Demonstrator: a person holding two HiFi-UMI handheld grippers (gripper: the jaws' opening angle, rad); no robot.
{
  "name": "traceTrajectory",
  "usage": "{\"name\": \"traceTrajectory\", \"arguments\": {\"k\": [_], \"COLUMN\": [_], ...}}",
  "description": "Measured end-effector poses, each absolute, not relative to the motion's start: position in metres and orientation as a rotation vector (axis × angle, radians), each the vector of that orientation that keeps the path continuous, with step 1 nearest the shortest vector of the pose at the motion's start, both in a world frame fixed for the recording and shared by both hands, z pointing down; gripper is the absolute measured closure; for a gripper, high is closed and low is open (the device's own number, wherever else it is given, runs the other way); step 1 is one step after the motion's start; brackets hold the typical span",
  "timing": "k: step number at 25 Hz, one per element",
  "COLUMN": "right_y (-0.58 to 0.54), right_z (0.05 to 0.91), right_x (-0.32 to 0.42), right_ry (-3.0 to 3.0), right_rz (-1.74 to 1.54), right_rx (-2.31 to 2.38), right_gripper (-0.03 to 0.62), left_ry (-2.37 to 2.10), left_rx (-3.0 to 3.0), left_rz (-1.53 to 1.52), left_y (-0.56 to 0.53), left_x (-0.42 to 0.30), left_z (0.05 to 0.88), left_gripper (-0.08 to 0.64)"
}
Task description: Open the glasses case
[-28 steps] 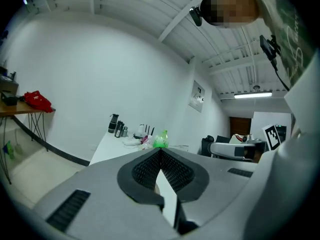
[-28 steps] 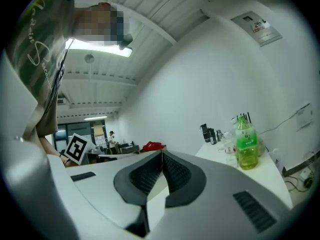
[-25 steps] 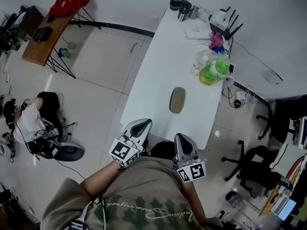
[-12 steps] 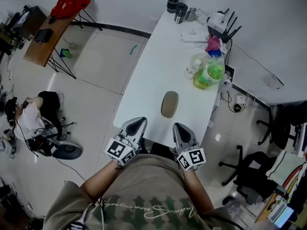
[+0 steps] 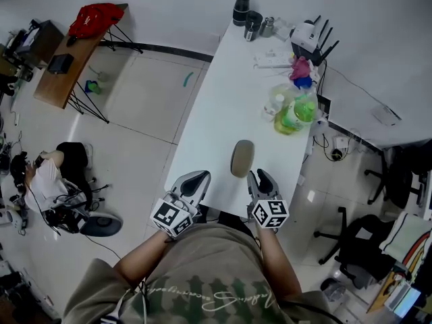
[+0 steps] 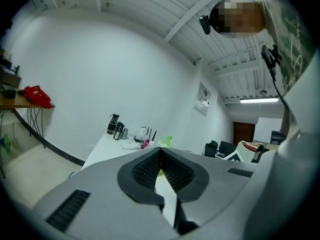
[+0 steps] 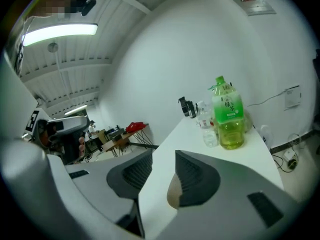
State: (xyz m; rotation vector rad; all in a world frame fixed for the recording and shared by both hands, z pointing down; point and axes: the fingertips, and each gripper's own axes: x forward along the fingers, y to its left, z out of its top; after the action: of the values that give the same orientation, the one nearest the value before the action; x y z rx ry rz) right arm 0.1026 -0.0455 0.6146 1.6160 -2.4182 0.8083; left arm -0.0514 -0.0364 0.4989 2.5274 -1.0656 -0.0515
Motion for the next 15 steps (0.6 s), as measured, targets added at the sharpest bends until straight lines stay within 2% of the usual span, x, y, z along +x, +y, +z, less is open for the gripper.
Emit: {"name": "traceTrajectory", "arguments": {"k": [2, 4, 6, 15], "right_y": [-0.057, -0.072, -0.085, -0.118], "right_z": [0.635, 0.657, 0.682, 0.764], "right_x": [0.101, 0.103, 0.108, 0.106], "right_ry": [-2.394, -2.358, -2.302, -2.126], "right_rz": [0.869, 0.949, 1.024, 1.184], "right_rx": [1.592, 1.58, 1.573, 1.501], "right_gripper": [0.413, 0.311, 0.273, 0.273], "left_ry": [-1.029, -1.015, -1.01, -1.075], "left_rx": [2.552, 2.55, 2.542, 2.592], "left_rz": [-0.04, -0.025, -0.016, 0.022], "left_y": [-0.036, -0.04, -0.046, -0.075], "left_x": [-0.047, -0.042, -0.038, -0.047], "left_z": [0.501, 0.504, 0.509, 0.486], "left_gripper": [0.554, 0.554, 0.554, 0.554]}}
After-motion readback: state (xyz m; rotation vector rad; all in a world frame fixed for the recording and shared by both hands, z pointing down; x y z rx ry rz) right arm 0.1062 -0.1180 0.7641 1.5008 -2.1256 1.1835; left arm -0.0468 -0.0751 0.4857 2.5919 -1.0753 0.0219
